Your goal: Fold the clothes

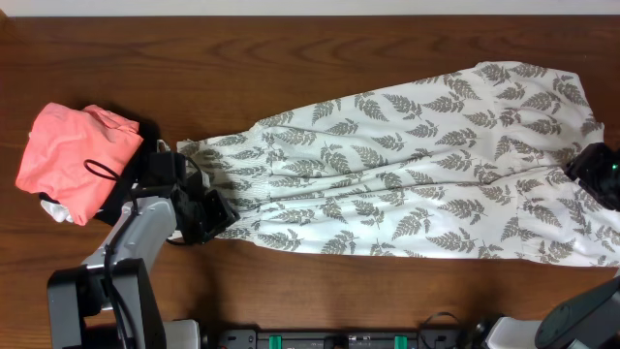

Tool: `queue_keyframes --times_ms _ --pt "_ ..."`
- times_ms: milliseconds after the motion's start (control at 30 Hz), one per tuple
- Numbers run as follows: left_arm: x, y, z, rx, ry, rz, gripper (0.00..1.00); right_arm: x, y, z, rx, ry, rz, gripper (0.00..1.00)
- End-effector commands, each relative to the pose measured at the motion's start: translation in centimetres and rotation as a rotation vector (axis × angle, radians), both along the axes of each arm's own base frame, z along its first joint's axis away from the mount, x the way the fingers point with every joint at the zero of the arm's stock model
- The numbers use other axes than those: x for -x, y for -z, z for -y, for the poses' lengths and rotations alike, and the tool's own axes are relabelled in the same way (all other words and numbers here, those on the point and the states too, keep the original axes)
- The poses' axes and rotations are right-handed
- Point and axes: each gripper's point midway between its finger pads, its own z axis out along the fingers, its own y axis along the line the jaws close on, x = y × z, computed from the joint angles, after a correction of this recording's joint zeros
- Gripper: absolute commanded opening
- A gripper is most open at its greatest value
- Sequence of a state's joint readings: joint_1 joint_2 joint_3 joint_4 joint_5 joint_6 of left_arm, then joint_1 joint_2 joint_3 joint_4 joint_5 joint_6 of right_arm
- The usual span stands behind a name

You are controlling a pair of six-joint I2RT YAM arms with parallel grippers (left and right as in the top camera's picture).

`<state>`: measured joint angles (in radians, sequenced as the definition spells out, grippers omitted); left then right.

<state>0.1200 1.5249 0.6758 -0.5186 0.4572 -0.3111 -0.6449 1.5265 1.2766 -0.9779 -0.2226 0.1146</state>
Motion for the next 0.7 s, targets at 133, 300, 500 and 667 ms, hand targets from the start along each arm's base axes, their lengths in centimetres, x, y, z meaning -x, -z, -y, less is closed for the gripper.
queue_keyframes --times_ms 133,300,500,667 --pt "-3.3 -3.1 1.0 0.066 0.076 0.225 0.58 -2.7 -1.9 -1.7 0.056 -0.165 0.111 0.59" --pt "-7.1 -8.5 0.5 0.026 0.087 0.462 0.70 -5.2 -3.1 -3.4 0.133 -0.327 0.158 0.66" --pt "-9.8 -11.4 0.0 0.020 0.044 0.583 0.70 -9.3 -5.5 -3.3 0.228 -0.429 0.157 0.73" --pt "-10.2 -11.5 -0.1 0.014 0.044 0.598 0.70 -14.7 -5.5 -2.3 0.263 -0.551 0.119 0.88"
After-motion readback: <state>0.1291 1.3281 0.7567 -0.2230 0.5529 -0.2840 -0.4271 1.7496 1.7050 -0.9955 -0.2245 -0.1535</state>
